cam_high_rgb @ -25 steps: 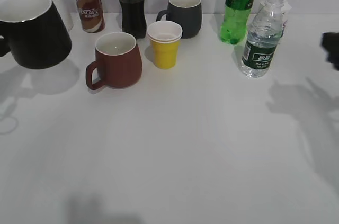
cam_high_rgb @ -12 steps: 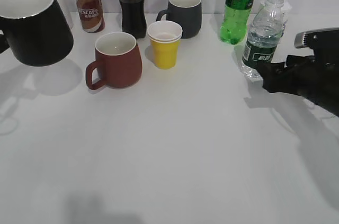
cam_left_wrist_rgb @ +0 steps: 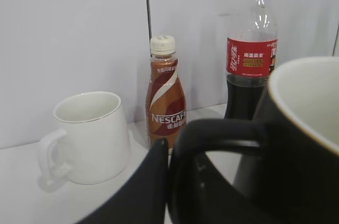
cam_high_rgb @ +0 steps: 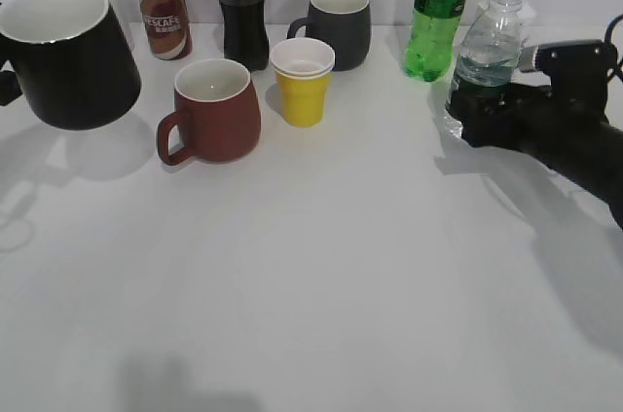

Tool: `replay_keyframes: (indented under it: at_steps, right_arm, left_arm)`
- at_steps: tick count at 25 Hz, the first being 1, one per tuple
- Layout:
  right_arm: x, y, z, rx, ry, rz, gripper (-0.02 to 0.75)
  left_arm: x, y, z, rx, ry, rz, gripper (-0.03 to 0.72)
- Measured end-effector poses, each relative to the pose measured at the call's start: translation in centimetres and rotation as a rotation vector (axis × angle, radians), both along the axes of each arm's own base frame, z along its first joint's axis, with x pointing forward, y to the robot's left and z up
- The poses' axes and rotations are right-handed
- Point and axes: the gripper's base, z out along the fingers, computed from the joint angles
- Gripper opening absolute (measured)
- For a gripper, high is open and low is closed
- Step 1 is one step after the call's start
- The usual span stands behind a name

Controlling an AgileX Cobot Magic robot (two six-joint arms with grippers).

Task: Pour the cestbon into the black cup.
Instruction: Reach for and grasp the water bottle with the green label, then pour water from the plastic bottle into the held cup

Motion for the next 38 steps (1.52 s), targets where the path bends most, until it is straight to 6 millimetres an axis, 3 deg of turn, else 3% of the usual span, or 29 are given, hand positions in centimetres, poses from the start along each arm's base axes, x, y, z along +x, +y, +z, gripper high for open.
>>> replay_keyframes:
  at_steps: [6,9,11,14,19,27,32,38]
  right_arm:
    - [2.8,0.7,0.6,-0.001,-0.054,0.029,0.587]
    - [3.8,0.9,0.2,-0.003,-0.063,0.037,0.484]
    - [3.7,1.0,0.3,-0.006,-0.064,0.05,0.474]
    - [3.1,1.5,0.8,-0.031,-0.045,0.127,0.474]
    - [0.9,3.7,3.7,-0.27,-0.069,0.432,0.474]
    - [-2.0,6.4,9.0,-0.705,-0.243,0.57,0.474]
    - [-3.1,8.5,9.2,-0.919,-0.392,0.683,0.474]
    - [-3.3,9.1,9.2,-1.076,-0.488,0.732,0.474]
  left_arm:
    - [-0.1,-0.2,-0.1,0.017,0.008,-0.019,0.046]
    - [-0.1,-0.8,-0.4,0.034,0.039,-0.04,0.046]
    - [-0.2,-1.7,-0.5,0.039,0.049,-0.07,0.046]
    - [-0.6,-3.8,-0.9,0.061,0.083,-0.14,0.046]
    - [-1.7,-7.6,-1.7,0.112,0.148,-0.269,0.046]
    - [-3.4,-11.9,-2.2,0.115,0.181,-0.41,0.046]
    - [-3.0,-13.6,-3.3,0.115,0.222,-0.444,0.046]
    - [-2.1,-16.3,-3.4,0.131,0.21,-0.509,0.046]
